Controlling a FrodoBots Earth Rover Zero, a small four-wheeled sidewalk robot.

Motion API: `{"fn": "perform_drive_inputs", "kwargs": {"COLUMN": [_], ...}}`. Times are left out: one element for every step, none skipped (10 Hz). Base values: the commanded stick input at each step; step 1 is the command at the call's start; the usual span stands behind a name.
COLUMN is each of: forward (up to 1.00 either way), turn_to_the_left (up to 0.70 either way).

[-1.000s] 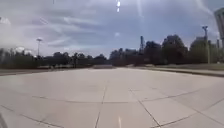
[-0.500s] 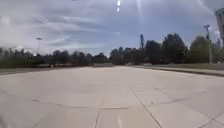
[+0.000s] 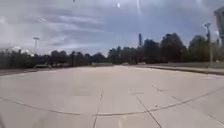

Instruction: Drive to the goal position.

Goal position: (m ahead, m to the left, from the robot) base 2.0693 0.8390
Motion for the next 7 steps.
{"fn": "perform_drive_inputs", "kwargs": {"forward": [0.50,0.50,0.50,0.50,0.50,0.50,0.50], "turn_to_the_left": [0.00,0.00,0.00,0.00,0.00,0.00,0.00]}}
